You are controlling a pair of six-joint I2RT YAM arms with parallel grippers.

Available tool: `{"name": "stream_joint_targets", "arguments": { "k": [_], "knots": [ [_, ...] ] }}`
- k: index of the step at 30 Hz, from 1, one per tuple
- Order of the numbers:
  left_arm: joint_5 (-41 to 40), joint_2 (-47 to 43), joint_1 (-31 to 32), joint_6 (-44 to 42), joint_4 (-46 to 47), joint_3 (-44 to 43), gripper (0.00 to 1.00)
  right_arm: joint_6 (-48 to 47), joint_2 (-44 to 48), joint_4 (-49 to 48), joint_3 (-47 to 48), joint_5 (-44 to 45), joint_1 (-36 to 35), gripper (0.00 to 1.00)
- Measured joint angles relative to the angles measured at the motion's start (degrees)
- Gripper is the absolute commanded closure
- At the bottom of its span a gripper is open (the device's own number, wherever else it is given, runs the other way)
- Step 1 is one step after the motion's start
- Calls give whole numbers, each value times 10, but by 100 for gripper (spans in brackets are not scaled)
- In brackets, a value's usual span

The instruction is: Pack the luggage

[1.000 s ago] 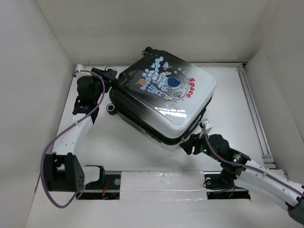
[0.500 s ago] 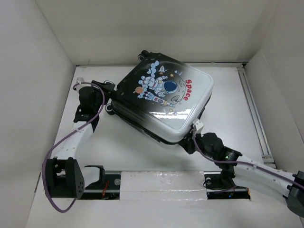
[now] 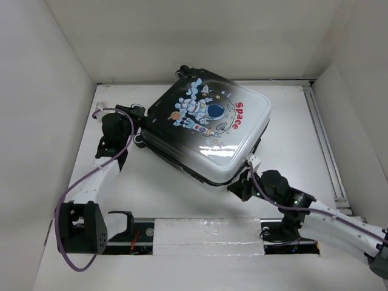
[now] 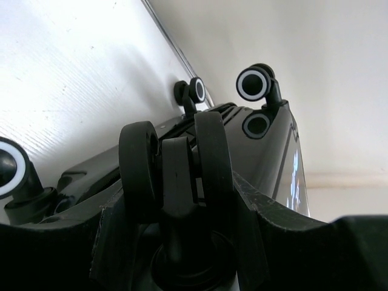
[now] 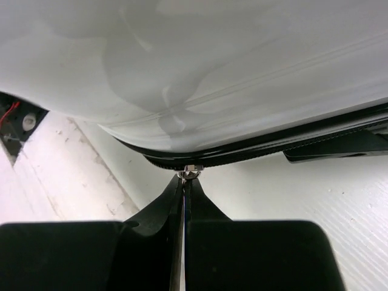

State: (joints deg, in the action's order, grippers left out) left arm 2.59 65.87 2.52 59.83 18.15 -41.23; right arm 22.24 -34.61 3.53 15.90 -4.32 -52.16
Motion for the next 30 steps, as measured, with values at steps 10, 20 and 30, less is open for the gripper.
{"name": "stream_joint_targets", "arguments": {
  "k": [10, 20, 30],
  "knots": [
    [-8, 6, 0, 49, 128, 84, 100, -52, -80, 120, 99, -108, 111, 100],
    [-30, -38, 9, 82, 215, 162, 100, -111, -243, 140, 210, -209, 334, 100],
    [-25, -42, 2, 101, 279, 203, 100, 9, -58, 64, 62, -66, 52, 100]
  ]
}}
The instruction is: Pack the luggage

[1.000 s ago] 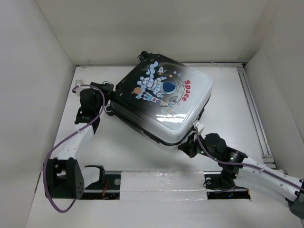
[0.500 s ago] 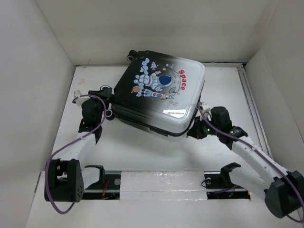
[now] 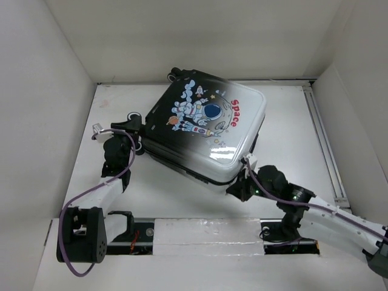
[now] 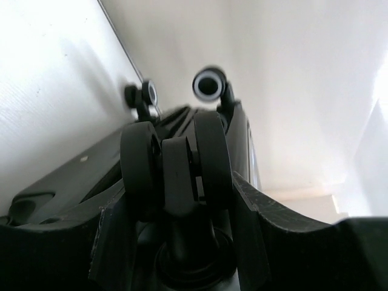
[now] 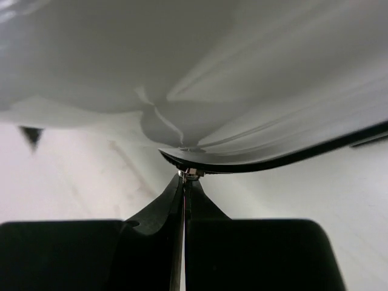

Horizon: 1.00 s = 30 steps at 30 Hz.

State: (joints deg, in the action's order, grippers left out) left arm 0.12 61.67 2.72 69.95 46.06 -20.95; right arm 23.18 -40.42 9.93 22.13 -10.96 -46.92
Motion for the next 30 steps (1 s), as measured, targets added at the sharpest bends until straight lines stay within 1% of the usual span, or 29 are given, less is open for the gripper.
{"name": "stream_joint_targets", "arguments": {
  "k": [2, 3, 4, 6, 8, 9, 12, 14, 17, 19, 21, 22, 23, 24, 26, 28, 30],
  "knots": [
    [-6, 5, 4, 3, 16, 5, 100, 28, 16, 4, -4, 21, -49, 100],
    [-12, 8, 8, 4, 22, 5, 100, 35, 15, 9, 0, 32, -63, 100],
    [-21, 9, 11, 4, 25, 5, 100, 38, 3, 13, 9, 40, -68, 100],
    [-39, 15, 12, 3, 36, 5, 100, 32, -42, 39, 50, 40, -50, 100],
    [-63, 18, 12, 2, 43, 5, 100, 13, -110, 66, 101, 30, -5, 100],
    [-74, 18, 12, 1, 45, 5, 100, -2, -146, 72, 125, 14, 29, 100],
    [-87, 10, 15, 3, 56, 12, 100, -30, -240, 72, 188, -56, 143, 100],
    [-94, 2, 30, 5, 55, 19, 100, -43, -288, 75, 226, -97, 213, 100],
    [-116, -2, 80, 0, 55, 23, 100, -74, -351, 82, 289, -102, 289, 100],
    [-124, -2, 110, -9, 60, 23, 100, -89, -365, 72, 301, -74, 307, 100],
    [-133, -2, 122, -15, 65, 23, 100, -94, -349, 54, 280, -28, 289, 100],
    [-134, -2, 122, -16, 71, 25, 100, -88, -329, 39, 256, 0, 264, 100],
    [-138, -2, 123, -17, 78, 29, 100, -78, -303, 19, 223, 24, 227, 100],
    [-138, 0, 126, -17, 83, 32, 100, -60, -275, -10, 186, 34, 175, 100],
    [-159, 3, 140, -18, 96, 40, 100, -32, -249, -57, 145, 94, 72, 100],
    [-179, 7, 156, -18, 104, 41, 100, -12, -249, -63, 143, 148, -5, 100],
    [-184, 13, 177, -17, 111, 41, 100, -7, -267, -63, 152, 195, -54, 100]
  ]
}}
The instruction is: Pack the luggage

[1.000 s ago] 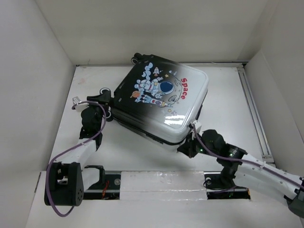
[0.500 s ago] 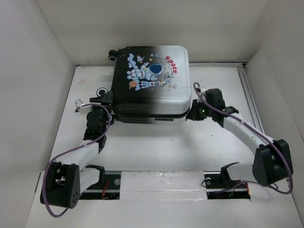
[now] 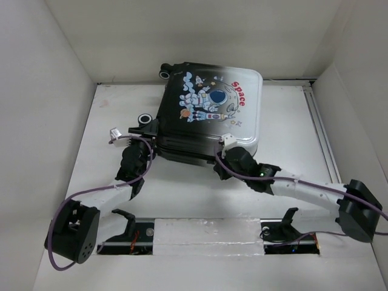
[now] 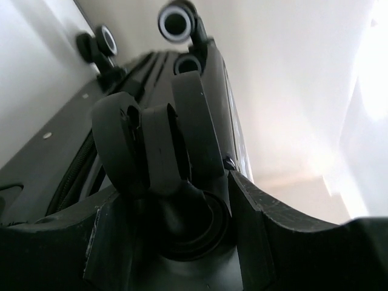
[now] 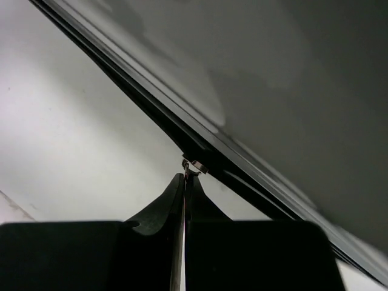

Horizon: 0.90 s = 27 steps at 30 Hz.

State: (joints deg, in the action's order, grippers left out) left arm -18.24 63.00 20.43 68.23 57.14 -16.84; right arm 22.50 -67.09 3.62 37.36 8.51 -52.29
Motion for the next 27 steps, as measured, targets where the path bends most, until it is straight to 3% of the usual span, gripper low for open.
{"name": "stream_joint_targets", "arguments": {
  "k": [7, 12, 18, 22, 27],
  "knots": [
    [50, 7, 49, 0, 3, 0, 100, -33, -113, 12, 109, 14, -10, 100],
    [40, 0, 103, -14, -4, 0, 100, -54, -151, 7, 140, -41, 7, 100],
    [58, -8, 147, -2, -20, -5, 100, -56, -213, -74, 163, -104, 3, 100],
    [174, -59, 185, -11, -61, -5, 100, -59, -245, -141, 167, -145, 10, 100],
    [156, -86, 195, -24, -81, -5, 100, -59, -263, -202, 159, -166, 11, 100]
  ]
}}
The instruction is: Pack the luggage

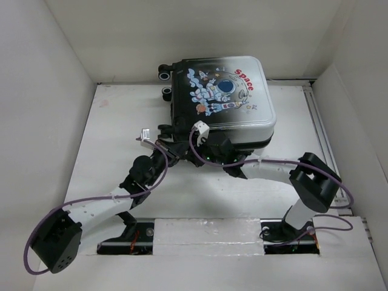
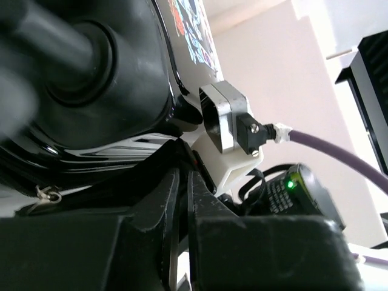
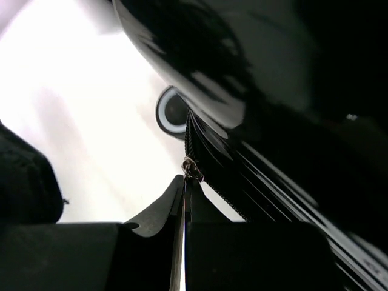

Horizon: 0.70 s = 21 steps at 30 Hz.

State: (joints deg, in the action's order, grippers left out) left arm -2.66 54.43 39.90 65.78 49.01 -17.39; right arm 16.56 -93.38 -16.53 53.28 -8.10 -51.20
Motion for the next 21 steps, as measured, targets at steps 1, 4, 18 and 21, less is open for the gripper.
{"name": "stream_joint_targets", "arguments": {
  "k": [1, 4, 18, 21],
  "knots": [
    [-12, 0, 7, 0, 0, 0, 100, 4, -3, -25, -10, 0, 0, 100],
    [-27, 0, 26, -2, -5, 0, 100, 17, 7, -91, -53, 8, 0, 100],
    [-172, -136, 40, -120, -169, -133, 2, 61, 370, 62, -149, 62, -21, 30],
    [-164, -49, -50, -123, -184, -196, 0, 59, 409, 115, -149, 63, -21, 27]
  ]
}}
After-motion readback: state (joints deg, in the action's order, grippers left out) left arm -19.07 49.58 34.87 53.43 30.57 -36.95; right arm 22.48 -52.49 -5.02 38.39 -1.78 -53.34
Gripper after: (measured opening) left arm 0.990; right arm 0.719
